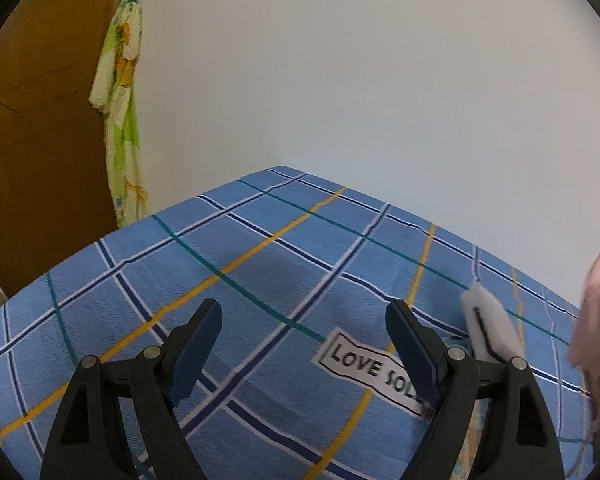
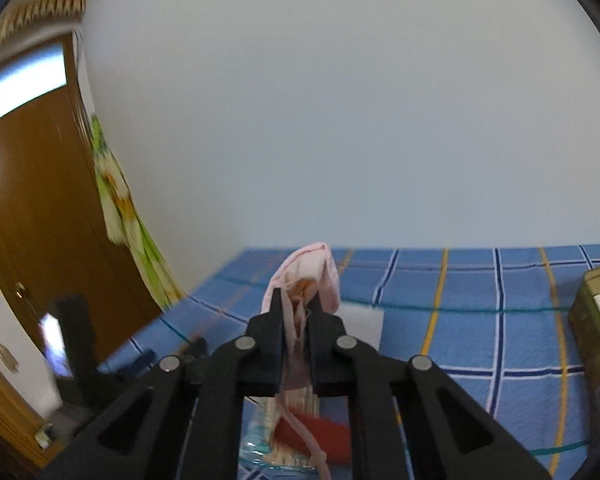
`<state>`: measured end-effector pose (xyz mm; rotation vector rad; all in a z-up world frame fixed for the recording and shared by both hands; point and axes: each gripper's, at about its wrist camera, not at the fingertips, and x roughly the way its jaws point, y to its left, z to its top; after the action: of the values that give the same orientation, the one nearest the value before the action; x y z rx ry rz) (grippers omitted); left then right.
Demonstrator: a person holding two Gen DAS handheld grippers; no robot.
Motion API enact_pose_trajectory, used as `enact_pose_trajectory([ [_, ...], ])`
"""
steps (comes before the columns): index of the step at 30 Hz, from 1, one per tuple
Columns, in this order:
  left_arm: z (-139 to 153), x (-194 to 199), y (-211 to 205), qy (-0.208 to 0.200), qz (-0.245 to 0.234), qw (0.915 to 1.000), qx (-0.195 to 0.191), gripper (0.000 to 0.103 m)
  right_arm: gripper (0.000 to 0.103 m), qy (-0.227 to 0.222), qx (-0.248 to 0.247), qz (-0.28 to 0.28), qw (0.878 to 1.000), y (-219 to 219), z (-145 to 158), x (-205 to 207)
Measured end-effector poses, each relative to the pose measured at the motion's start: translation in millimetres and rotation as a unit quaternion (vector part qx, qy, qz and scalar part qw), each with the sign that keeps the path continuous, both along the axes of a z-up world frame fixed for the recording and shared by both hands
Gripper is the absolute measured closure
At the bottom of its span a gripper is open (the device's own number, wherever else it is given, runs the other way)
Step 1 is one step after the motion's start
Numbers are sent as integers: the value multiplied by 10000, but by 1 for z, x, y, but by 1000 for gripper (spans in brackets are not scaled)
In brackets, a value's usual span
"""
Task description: Organize soft objects
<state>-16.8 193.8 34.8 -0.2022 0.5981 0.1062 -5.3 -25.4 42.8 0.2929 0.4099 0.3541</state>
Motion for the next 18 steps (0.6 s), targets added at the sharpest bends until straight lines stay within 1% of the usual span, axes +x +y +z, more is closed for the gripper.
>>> enact_pose_trajectory([
  [3, 1, -2, -7, -25, -316, 9994, -104, 17, 94, -174, 43, -197, 9996, -20, 10, -19],
  [6, 5, -8, -19, -157, -704, 9973, -134, 17, 94, -278, -269, -572, 9976, -34, 11, -36],
  [7, 8, -11, -25, -264, -876, 9957, -139, 17, 94, -273, -394, -645, 9968, -38, 9, -41],
  [9, 13, -20, -40, -440, -1412, 9890, -64, 17, 94, -159, -629, -746, 9951, -48, 0, -47],
  [11, 15, -29, -61, -471, -2101, 9765, 117, 17, 94, 14, -731, -778, 9943, -55, -9, -47],
  [13, 12, -36, -83, -381, -2574, 9643, 498, 17, 94, 183, -773, -810, 9935, -65, -17, -48],
  [14, 8, -40, -97, -279, -2884, 9539, 779, 17, 94, 230, -780, -823, 9933, -70, -19, -50],
  [16, 0, -48, -119, -80, -3345, 9339, 1262, 17, 94, 290, -780, -826, 9931, -74, -22, -49],
  [17, -4, -52, -130, 24, -3531, 9218, 1597, 17, 93, 323, -776, -810, 9932, -76, -24, -50],
  [18, -7, -54, -135, 77, -3600, 9163, 1753, 17, 93, 339, -769, -802, 9932, -76, -24, -51],
])
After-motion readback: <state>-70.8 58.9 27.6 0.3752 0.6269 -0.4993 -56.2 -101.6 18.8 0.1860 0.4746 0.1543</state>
